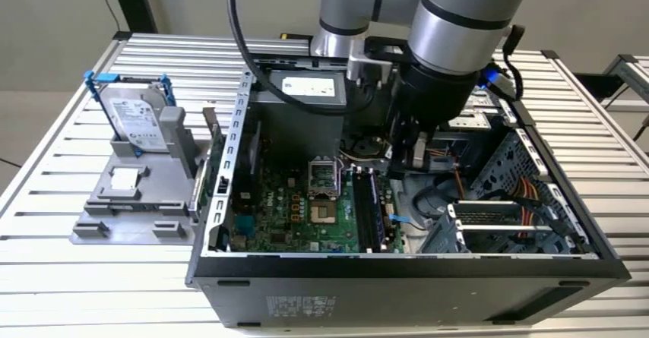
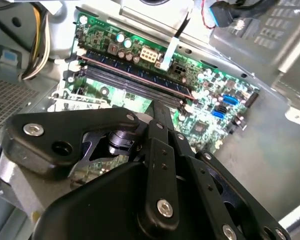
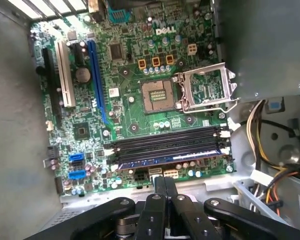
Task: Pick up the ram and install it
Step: 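Press down the ram until it locks into place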
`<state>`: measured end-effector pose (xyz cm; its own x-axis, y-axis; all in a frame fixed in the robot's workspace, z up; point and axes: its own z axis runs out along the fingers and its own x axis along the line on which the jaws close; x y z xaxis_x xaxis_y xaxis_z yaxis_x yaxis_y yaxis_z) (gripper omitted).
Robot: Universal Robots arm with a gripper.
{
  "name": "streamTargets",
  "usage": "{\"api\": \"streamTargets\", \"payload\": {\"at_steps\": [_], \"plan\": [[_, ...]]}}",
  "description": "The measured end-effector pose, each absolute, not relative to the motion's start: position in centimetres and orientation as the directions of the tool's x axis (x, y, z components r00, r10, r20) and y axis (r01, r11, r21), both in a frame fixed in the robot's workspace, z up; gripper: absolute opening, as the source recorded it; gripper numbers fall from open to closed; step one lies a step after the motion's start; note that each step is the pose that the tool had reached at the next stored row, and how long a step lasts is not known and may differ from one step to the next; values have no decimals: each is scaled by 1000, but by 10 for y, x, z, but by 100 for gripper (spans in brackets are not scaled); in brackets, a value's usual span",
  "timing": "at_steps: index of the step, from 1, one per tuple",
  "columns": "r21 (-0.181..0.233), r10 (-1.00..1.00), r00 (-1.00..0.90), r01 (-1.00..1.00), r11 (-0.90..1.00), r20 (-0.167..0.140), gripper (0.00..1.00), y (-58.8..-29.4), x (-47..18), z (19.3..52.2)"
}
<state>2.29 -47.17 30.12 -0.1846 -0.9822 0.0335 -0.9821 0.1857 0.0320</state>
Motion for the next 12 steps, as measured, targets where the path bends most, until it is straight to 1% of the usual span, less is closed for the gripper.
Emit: {"api": "streamTargets", "payload": {"at_steps": [4,12], "plan": [[32,-982,-185,-982,186,34,0,-472,23,312],[32,-982,-185,-982,186,34,0,-472,23,314]]}}
